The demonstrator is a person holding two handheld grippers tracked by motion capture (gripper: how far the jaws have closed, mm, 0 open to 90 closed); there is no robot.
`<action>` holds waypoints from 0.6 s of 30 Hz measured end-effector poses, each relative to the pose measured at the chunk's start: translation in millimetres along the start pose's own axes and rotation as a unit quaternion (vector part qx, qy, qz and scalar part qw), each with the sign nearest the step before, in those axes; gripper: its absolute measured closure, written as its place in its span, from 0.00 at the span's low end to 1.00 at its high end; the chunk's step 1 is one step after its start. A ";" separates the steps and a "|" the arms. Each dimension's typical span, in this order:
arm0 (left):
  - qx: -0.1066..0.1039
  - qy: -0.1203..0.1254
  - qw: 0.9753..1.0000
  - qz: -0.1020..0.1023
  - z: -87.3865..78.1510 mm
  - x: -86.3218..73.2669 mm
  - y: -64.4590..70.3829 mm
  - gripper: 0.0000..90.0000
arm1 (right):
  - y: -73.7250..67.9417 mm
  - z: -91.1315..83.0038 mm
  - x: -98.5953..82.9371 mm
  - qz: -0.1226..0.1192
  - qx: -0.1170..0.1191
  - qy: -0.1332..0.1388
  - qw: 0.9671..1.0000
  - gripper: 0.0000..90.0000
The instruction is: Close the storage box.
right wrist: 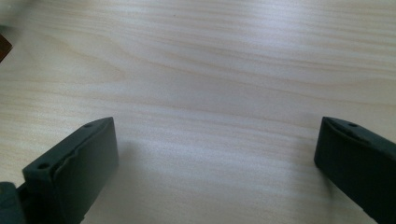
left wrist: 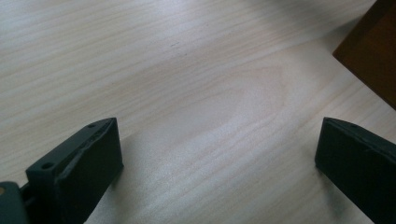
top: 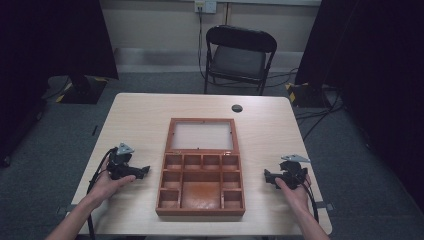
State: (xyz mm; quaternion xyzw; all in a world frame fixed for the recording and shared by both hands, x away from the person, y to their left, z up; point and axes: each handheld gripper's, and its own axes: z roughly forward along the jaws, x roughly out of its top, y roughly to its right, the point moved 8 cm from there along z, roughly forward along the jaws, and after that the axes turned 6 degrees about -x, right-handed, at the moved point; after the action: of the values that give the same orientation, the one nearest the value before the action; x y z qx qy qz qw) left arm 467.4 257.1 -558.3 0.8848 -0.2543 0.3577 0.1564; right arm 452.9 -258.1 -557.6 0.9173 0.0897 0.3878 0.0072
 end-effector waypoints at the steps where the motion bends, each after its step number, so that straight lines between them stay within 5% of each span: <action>1: -0.002 0.000 1.000 -0.003 -0.3 0.2 -0.2 0.00 | 0.1 0.1 0.0 0.001 -0.001 0.000 1.000 0.00; 8: -0.002 -0.022 1.000 0.012 -2.0 -0.9 -0.9 0.01 | -0.5 -3.2 -1.6 -0.004 0.000 -0.019 1.000 0.00; 11: 0.003 -0.030 1.000 0.004 -5.2 -0.2 -1.7 0.06 | -3.4 -5.8 -1.0 -0.009 0.011 -0.023 1.000 0.07; 13: 0.002 -0.027 1.000 -0.005 -8.3 1.3 -3.7 0.14 | -4.8 -9.5 2.5 -0.008 0.026 -0.011 1.000 0.23; 15: -0.007 -0.028 0.999 -0.023 -10.4 2.2 -5.5 0.19 | -5.9 -12.3 6.3 -0.007 0.032 0.000 0.999 0.14; 18: -0.007 -0.017 0.999 -0.036 -12.8 6.2 -8.6 0.18 | -7.5 -15.6 14.2 0.000 0.027 0.012 1.000 0.18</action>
State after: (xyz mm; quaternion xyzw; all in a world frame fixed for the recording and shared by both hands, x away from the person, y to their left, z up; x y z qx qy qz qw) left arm 469.0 267.9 -545.8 0.8984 -0.2272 0.3346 0.1711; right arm 450.3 -249.2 -537.2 0.9125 0.1005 0.3961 -0.0190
